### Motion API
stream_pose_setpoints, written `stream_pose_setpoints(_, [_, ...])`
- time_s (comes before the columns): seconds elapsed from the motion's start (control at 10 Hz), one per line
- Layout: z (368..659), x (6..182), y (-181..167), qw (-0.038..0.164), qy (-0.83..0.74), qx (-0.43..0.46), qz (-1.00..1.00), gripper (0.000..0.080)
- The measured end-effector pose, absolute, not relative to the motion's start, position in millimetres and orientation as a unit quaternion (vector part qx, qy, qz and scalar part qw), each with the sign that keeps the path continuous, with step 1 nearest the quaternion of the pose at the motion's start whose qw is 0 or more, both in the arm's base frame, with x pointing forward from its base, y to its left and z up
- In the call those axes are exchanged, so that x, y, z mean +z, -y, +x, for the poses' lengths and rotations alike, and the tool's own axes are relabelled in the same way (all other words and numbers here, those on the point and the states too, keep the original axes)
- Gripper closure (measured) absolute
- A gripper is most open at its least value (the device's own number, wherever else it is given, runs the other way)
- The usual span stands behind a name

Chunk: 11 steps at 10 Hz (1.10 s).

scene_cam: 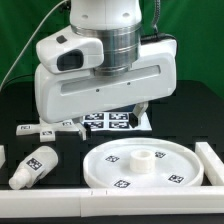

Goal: Assemble round table

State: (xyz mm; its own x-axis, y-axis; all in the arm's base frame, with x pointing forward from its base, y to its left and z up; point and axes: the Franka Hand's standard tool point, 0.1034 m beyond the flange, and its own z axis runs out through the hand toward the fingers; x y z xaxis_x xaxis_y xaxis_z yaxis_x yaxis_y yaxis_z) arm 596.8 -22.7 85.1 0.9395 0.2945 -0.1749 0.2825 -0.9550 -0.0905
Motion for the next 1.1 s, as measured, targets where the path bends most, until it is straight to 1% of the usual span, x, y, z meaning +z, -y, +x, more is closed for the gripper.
stream_pose_setpoints(0.1, [604,83.8,41,0.024,0.083,0.077,-0.993,0.0151])
stream_pose_setpoints(0.3, [607,82.6,77,0.009,0.022,0.064,-0.998,0.0151])
stream_pose_setpoints(0.4, [606,80.9,89,0.016,-0.002,0.063,-0.998,0.0151])
stream_pose_setpoints(0.6, [606,80.5,87,0.015,-0.068,0.064,-0.996,0.0151])
stream_pose_setpoints(0.7, [606,80.5,86,0.016,-0.077,0.064,-0.995,0.0151])
stream_pose_setpoints(0.8, [606,75.6,91,0.019,-0.096,0.063,-0.993,0.0151])
stream_pose_setpoints(0.9, [604,60.1,114,0.013,-0.119,0.067,-0.991,0.0151])
stream_pose_setpoints(1.0, [605,52.2,127,0.009,-0.140,0.067,-0.988,0.0151])
stream_pose_setpoints(1.1, [605,45.1,135,0.011,-0.160,0.059,-0.985,0.0151])
